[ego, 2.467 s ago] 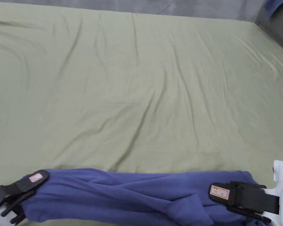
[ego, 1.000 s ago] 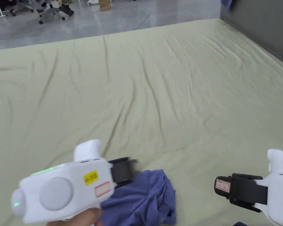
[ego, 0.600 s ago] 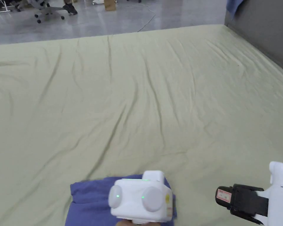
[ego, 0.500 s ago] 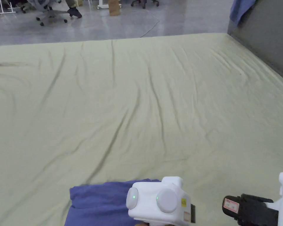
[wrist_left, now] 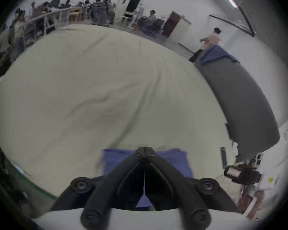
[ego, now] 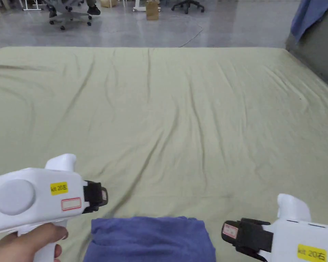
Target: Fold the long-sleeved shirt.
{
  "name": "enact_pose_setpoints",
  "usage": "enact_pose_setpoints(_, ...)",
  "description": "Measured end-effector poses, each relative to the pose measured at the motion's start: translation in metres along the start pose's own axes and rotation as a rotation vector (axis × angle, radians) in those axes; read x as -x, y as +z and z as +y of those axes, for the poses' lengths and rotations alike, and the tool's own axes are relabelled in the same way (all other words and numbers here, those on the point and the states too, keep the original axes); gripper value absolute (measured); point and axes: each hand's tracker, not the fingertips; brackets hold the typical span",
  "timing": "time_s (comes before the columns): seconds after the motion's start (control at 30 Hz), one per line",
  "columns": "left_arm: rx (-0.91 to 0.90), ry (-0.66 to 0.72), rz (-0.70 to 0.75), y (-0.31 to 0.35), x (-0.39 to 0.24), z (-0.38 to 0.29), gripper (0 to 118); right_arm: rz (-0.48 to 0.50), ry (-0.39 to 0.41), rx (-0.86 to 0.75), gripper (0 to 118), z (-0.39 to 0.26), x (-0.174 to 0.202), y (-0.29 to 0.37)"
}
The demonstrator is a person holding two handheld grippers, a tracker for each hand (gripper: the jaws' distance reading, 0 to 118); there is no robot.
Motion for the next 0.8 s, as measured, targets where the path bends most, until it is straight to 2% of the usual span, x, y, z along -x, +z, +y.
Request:
enact_pose_setpoints(0.17,0.086,0.083,0.006,-0.006,0.058,-0.032,0,-0.063,0.047,0.127,0,0.009,0.007,-0.064)
enact_pose_setpoints(0.3,0.171,0.113,-0.02,-0.029,0.084,-0.059,0,-0.223,0.061,0.282,0,0.005,-0.009,-0.128)
enact_pose_setpoints(0.33,0.19,0.108,-0.056,-0.034,0.085,-0.063,0,-0.305,0.084,0.339,0,-0.001,-0.014,-0.146)
enact_pose_setpoints(0.37,0.2,0.104,-0.086,-0.037,0.086,-0.065,0,-0.333,0.111,0.362,0,-0.007,-0.019,-0.158)
enact_pose_setpoints(0.43,0.184,0.11,-0.151,-0.043,0.087,-0.068,0,-0.254,0.124,0.238,0,-0.012,-0.025,-0.162)
enact_pose_setpoints(0.47,0.184,0.1,-0.18,-0.048,0.094,-0.065,0,-0.275,0.129,0.268,0,-0.009,-0.023,-0.163)
enact_pose_setpoints(0.5,0.189,0.09,-0.213,-0.051,0.094,-0.064,21,-0.276,0.124,0.277,0,-0.006,-0.021,-0.163)
enact_pose_setpoints(0.57,0.17,0.093,-0.29,-0.055,0.094,-0.063,92,-0.265,0.102,0.272,0,-0.005,-0.025,-0.157)
enact_pose_setpoints(0.6,0.16,0.093,-0.324,-0.059,0.094,-0.061,118,-0.24,0.08,0.271,0,-0.004,-0.03,-0.158)
enact_pose_setpoints(0.73,0.19,0.134,-0.52,-0.086,0.102,-0.056,117,-0.119,-0.051,0.283,0,0.002,-0.055,-0.152)
enact_pose_setpoints(0.8,0.34,0.143,-0.591,-0.111,0.103,-0.049,117,-0.084,-0.094,0.29,0,0.004,-0.064,-0.152)
